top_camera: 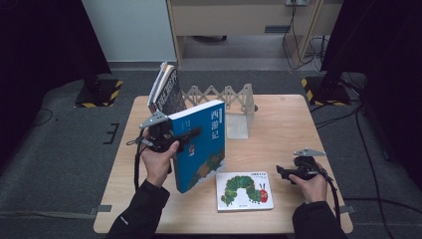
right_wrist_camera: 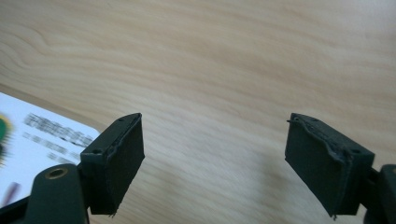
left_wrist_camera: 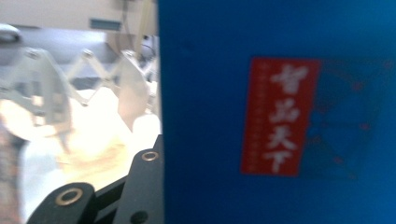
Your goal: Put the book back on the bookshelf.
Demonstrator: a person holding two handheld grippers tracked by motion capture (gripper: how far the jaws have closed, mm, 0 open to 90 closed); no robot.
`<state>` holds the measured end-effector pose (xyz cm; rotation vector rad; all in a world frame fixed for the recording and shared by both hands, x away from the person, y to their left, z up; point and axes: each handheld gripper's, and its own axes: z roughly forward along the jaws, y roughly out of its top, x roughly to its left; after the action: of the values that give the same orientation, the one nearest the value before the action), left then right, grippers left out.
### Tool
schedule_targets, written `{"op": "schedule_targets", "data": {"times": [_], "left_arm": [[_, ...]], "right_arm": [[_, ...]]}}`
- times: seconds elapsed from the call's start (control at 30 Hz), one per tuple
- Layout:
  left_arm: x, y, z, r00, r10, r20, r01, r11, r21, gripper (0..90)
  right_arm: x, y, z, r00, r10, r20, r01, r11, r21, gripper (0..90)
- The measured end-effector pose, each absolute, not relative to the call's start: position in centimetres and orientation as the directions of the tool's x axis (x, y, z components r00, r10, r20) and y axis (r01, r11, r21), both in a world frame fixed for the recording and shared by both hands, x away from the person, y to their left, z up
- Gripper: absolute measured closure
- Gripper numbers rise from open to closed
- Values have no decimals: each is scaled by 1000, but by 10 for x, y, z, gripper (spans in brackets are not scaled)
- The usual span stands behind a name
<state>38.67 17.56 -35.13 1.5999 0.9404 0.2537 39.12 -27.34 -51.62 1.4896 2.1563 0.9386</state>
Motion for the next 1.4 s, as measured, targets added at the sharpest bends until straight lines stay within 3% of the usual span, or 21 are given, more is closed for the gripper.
{"op": "schedule_targets", "data": {"times": [0.27, 0.43, 0.73, 0.97, 1.4], "left_arm": [[388, 198, -336, 588, 748, -308, 381, 80, 921, 605], [394, 193, -332, 576, 773, -266, 360, 52, 931, 605], [420, 183, -331, 549, 791, -271, 348, 79, 934, 605], [442, 175, -320, 517, 821, -242, 314, 81, 946, 605], [484, 165, -325, 454, 850, -268, 297, 139, 945, 605]], "right_arm": [[395, -280, -527, -368, 929, 37, 719, 259, 645, 158], [396, -283, -532, -352, 936, 12, 697, 253, 670, 108], [395, -284, -539, -336, 942, 6, 671, 235, 703, 23], [395, -284, -539, -336, 942, 5, 668, 234, 706, 16], [395, -284, -539, -336, 942, 5, 670, 235, 704, 11]]}}
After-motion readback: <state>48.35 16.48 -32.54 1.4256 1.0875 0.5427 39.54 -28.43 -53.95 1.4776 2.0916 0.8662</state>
